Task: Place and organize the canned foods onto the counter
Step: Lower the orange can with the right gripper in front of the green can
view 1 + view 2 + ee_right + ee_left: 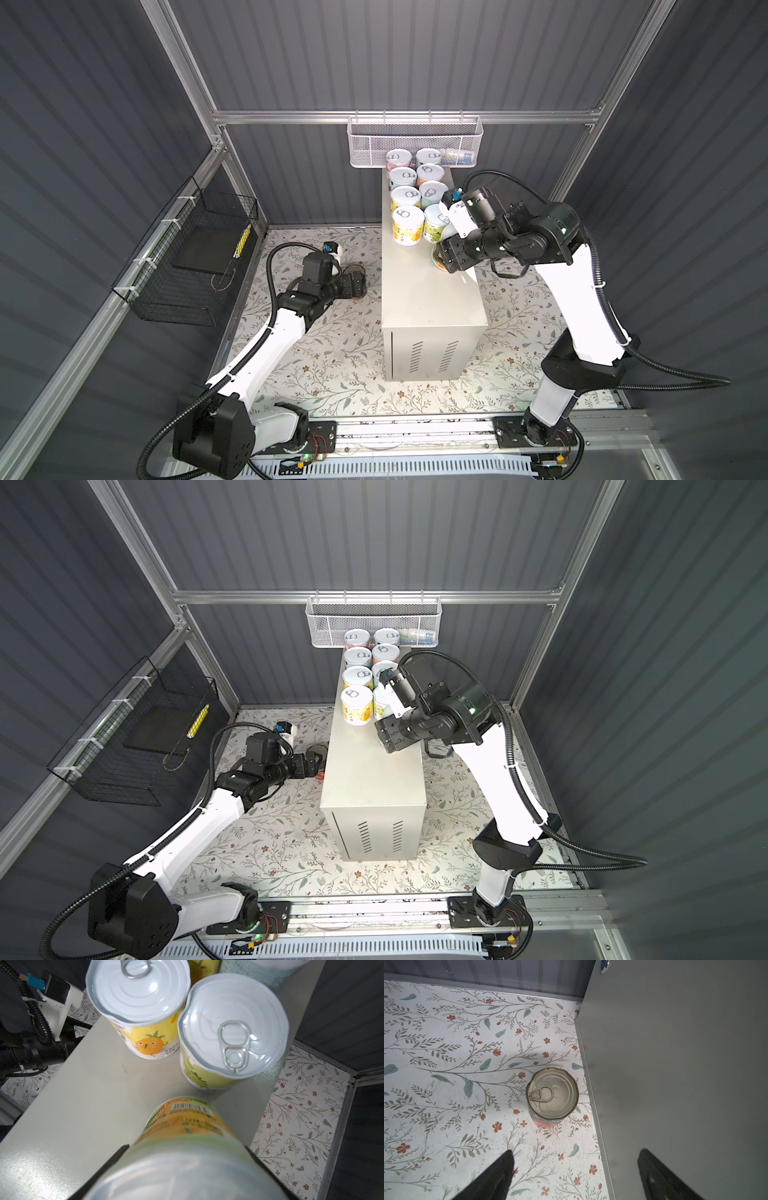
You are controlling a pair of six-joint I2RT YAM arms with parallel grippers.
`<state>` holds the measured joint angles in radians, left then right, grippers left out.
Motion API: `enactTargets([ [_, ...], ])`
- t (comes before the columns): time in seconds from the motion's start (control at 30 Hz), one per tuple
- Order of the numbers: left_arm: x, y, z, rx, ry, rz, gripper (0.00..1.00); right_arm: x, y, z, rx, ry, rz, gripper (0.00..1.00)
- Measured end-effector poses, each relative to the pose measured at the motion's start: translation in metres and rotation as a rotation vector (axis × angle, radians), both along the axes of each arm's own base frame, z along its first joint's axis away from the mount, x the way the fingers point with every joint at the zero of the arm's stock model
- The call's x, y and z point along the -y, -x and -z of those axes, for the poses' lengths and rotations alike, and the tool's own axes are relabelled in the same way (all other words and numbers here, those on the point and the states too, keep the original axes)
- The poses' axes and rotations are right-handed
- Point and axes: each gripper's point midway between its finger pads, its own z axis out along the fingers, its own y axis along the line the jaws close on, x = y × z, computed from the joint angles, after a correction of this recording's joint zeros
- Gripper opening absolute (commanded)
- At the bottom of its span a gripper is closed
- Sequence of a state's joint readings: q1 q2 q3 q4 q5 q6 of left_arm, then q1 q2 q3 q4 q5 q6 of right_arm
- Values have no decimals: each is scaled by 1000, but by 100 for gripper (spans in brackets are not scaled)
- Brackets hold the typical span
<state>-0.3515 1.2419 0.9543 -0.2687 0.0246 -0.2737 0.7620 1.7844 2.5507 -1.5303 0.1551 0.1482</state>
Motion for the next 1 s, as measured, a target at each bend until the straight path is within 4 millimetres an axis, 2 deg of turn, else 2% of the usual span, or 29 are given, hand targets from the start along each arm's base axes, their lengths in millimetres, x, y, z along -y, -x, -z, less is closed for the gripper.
enactTargets([
  [0.1,0,0,0,0,2,2,95,-1,-3,0,10,1,7,81],
  [0.4,0,0,0,0,1,2,95,-1,-7,2,15,17,8,98],
  [0.77,0,0,0,0,1,2,95,-2,-9,-3,36,4,6,99],
  [0.9,0,0,0,0,1,2,95,-1,-7,-12,59,-19,6,99],
  [1.0,0,0,0,0,1,2,95,1,-2,-25,88,-61,-4,99],
])
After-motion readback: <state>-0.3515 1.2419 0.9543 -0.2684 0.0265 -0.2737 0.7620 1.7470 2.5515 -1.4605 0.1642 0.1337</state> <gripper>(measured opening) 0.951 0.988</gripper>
